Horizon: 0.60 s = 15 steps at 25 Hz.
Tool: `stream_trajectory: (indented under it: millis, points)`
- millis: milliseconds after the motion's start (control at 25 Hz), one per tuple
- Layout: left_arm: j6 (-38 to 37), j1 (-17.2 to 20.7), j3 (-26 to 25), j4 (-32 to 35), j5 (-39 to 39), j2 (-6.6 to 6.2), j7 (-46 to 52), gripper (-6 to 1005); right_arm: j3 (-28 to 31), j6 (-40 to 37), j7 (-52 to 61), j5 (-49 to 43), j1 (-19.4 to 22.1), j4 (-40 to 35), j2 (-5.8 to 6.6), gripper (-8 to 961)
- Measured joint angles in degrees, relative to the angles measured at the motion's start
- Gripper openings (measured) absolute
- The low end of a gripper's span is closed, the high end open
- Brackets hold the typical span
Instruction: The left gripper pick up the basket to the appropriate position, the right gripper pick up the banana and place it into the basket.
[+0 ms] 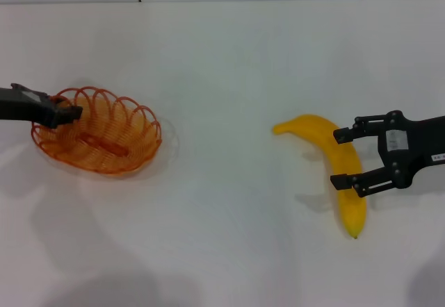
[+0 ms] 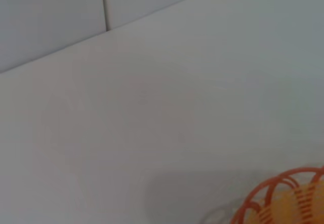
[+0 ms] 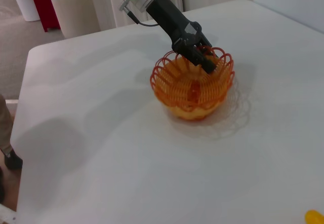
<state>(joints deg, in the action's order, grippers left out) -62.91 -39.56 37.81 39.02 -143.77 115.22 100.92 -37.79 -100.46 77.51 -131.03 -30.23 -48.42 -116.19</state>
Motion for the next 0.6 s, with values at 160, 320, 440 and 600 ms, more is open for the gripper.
stream_trajectory:
  millis: [160, 320, 440, 600]
  points:
    - [-0.03, -0.03, -0.21, 0.08, 0.26, 0.00, -0.02, 363, 0.00, 0.07, 0.01, 0.00, 0.00, 0.00, 0.00, 878]
    - [-0.51, 0.05, 0.04, 0.39, 2.31, 0.01, -0.09, 325, 0.00, 0.23, 0.01, -0.07, 0.00, 0.00, 0.00, 878]
    - [-1.39, 0.15, -0.03, 0.70, 3.25, -0.03, -0.04, 296, 0.00, 0.36, 0.01, -0.20, 0.00, 0.00, 0.00, 878]
    - [-3.57, 0.11, 0.17, 0.77, 5.99, -0.35, 0.06, 128, 0.06, 0.35, 0.08, -0.03, -0.01, 0.00, 0.00, 878]
